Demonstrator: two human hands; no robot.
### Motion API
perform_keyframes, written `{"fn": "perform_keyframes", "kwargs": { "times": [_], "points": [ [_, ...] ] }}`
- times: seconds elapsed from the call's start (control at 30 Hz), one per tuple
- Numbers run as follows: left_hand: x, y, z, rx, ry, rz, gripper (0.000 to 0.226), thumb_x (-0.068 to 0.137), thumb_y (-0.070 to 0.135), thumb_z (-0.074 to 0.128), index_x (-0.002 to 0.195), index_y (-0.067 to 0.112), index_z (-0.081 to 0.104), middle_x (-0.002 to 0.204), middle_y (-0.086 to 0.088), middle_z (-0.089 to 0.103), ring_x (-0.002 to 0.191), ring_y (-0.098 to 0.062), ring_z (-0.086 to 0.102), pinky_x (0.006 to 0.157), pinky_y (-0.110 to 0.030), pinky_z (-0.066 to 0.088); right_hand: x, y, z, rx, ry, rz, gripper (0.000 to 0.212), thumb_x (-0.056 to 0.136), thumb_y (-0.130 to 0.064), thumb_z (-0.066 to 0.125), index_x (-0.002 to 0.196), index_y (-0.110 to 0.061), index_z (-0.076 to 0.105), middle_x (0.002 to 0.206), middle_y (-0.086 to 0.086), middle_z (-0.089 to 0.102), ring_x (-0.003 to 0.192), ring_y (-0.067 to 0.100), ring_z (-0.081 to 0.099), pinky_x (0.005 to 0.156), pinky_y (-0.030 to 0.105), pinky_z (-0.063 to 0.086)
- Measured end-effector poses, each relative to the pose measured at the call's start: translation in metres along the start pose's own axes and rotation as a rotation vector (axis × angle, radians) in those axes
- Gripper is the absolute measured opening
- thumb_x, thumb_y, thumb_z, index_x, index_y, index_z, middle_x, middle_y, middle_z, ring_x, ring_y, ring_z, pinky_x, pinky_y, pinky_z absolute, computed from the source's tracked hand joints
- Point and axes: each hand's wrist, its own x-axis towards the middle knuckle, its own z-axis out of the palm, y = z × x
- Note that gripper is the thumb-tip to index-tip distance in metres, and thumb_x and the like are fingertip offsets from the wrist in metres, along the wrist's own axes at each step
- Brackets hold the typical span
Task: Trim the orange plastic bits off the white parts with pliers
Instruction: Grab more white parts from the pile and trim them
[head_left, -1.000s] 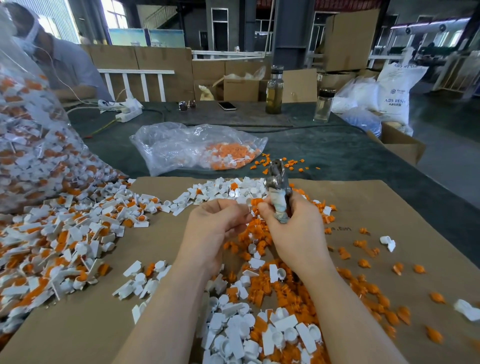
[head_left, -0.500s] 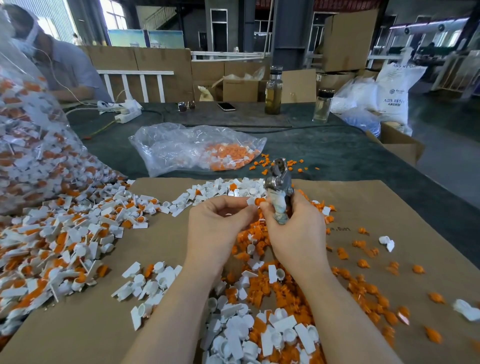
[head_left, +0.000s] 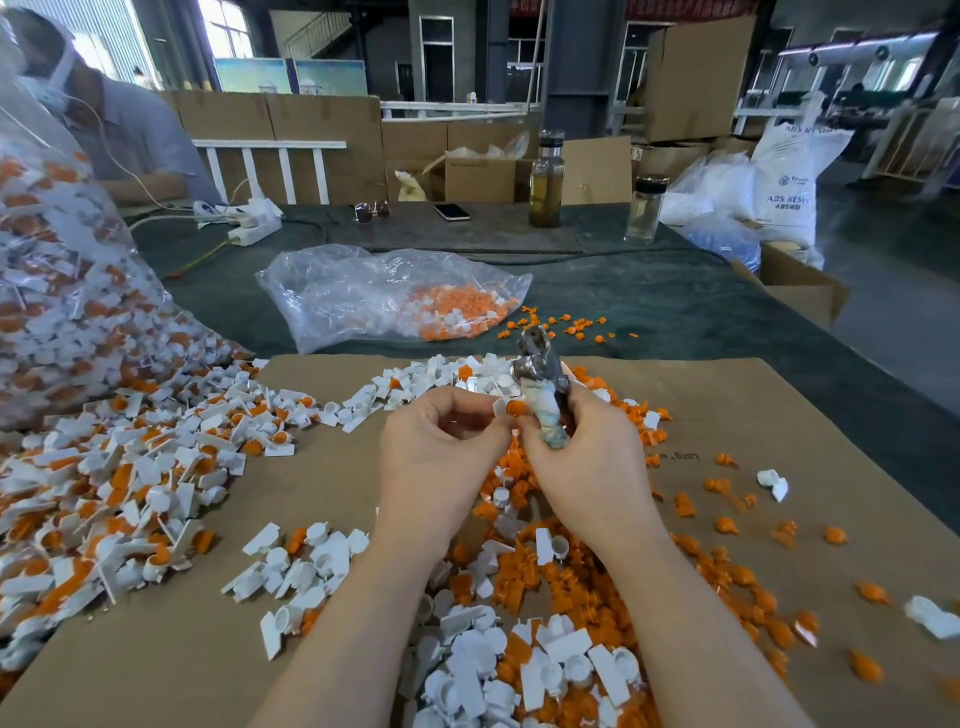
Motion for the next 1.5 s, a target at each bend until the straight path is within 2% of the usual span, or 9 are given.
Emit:
{"fn": "perform_keyframes", "kwargs": {
  "times": [0.17, 0.3, 0.4, 0.53, 0.67, 0.77, 1.13, 1.3, 1.5],
  "points": [
    [0.003, -0.001, -0.001, 0.012, 0.020, -0.028, 0.009, 0.078, 0.021, 0.084, 0.078, 0.022, 0.074, 0.074, 0.001, 0.075, 0.078, -0.023, 0.072, 0.076, -0.040, 0.062, 0.001, 0.000, -0.002, 0.054, -0.076, 0.019, 0.009, 0.088, -0.022, 0.065, 0.087, -0.029, 0.060, 0.071, -0.009, 0.061, 0.064, 0.007, 0.057, 0.055, 0.018, 0.040],
    [0.004, -0.003, -0.006, -0.083, -0.007, -0.029, 0.006, 0.082, 0.016, 0.079, 0.082, 0.016, 0.074, 0.076, -0.002, 0.075, 0.076, -0.019, 0.073, 0.069, -0.025, 0.060, 0.002, 0.002, -0.008, 0.167, -0.134, 0.084, 0.012, 0.088, -0.021, 0.064, 0.097, -0.029, 0.066, 0.081, -0.012, 0.064, 0.070, 0.000, 0.059, 0.061, 0.018, 0.043],
    [0.006, -0.002, -0.009, -0.186, -0.015, -0.045, 0.005, 0.083, 0.011, 0.077, 0.085, 0.013, 0.072, 0.074, -0.002, 0.075, 0.070, -0.011, 0.072, 0.063, -0.015, 0.054, 0.002, 0.003, -0.014, 0.194, -0.179, 0.092, 0.012, 0.088, -0.021, 0.065, 0.090, -0.033, 0.064, 0.084, -0.013, 0.064, 0.077, -0.003, 0.061, 0.063, 0.017, 0.047],
    [0.009, -0.004, -0.011, -0.260, -0.021, -0.021, 0.003, 0.085, 0.007, 0.074, 0.087, 0.009, 0.072, 0.074, 0.000, 0.074, 0.068, -0.008, 0.071, 0.064, -0.014, 0.054, 0.001, 0.002, -0.019, 0.174, -0.289, 0.077, 0.012, 0.087, -0.020, 0.066, 0.090, -0.031, 0.063, 0.085, -0.010, 0.064, 0.078, 0.000, 0.061, 0.066, 0.021, 0.049],
    [0.010, -0.006, -0.014, -0.299, -0.030, 0.011, 0.003, 0.086, 0.010, 0.073, 0.087, 0.012, 0.072, 0.075, 0.002, 0.073, 0.071, -0.008, 0.070, 0.067, -0.016, 0.054, 0.000, -0.001, -0.021, 0.132, -0.380, 0.067, 0.013, 0.085, -0.023, 0.069, 0.096, -0.027, 0.063, 0.090, -0.007, 0.065, 0.079, 0.012, 0.063, 0.076, 0.043, 0.056],
    [0.012, -0.006, -0.015, -0.309, -0.052, 0.017, 0.003, 0.086, 0.013, 0.073, 0.087, 0.015, 0.071, 0.079, 0.001, 0.074, 0.075, -0.010, 0.070, 0.071, -0.020, 0.055, -0.001, -0.003, -0.020, 0.117, -0.426, 0.048, 0.014, 0.085, -0.024, 0.070, 0.098, -0.024, 0.063, 0.089, -0.003, 0.065, 0.080, 0.016, 0.063, 0.077, 0.048, 0.055],
    [0.012, -0.004, -0.018, -0.404, -0.140, 0.033, 0.016, 0.075, 0.021, 0.072, 0.088, 0.012, 0.069, 0.079, -0.001, 0.072, 0.074, -0.009, 0.068, 0.071, -0.020, 0.054, -0.002, -0.002, -0.016, 0.021, -0.421, -0.028, 0.009, 0.088, -0.027, 0.065, 0.088, -0.033, 0.059, 0.079, -0.009, 0.063, 0.072, 0.007, 0.059, 0.063, 0.029, 0.051],
    [0.012, -0.006, -0.018, -0.413, -0.129, 0.027, 0.016, 0.074, 0.022, 0.072, 0.087, 0.012, 0.070, 0.079, -0.002, 0.071, 0.073, -0.010, 0.065, 0.071, -0.020, 0.054, -0.003, -0.001, -0.012, -0.037, -0.426, -0.024, 0.006, 0.090, -0.022, 0.059, 0.095, -0.021, 0.062, 0.084, -0.001, 0.065, 0.076, 0.018, 0.062, 0.070, 0.047, 0.055],
    [0.013, -0.006, -0.018, -0.430, -0.131, 0.015, 0.019, 0.070, 0.027, 0.075, 0.085, 0.016, 0.071, 0.081, -0.002, 0.072, 0.077, -0.011, 0.066, 0.071, -0.020, 0.054, -0.003, 0.001, -0.008, -0.088, -0.395, -0.034, 0.008, 0.088, -0.017, 0.057, 0.091, -0.025, 0.059, 0.078, -0.005, 0.060, 0.067, 0.014, 0.058, 0.059, 0.035, 0.053]
  ]
}}
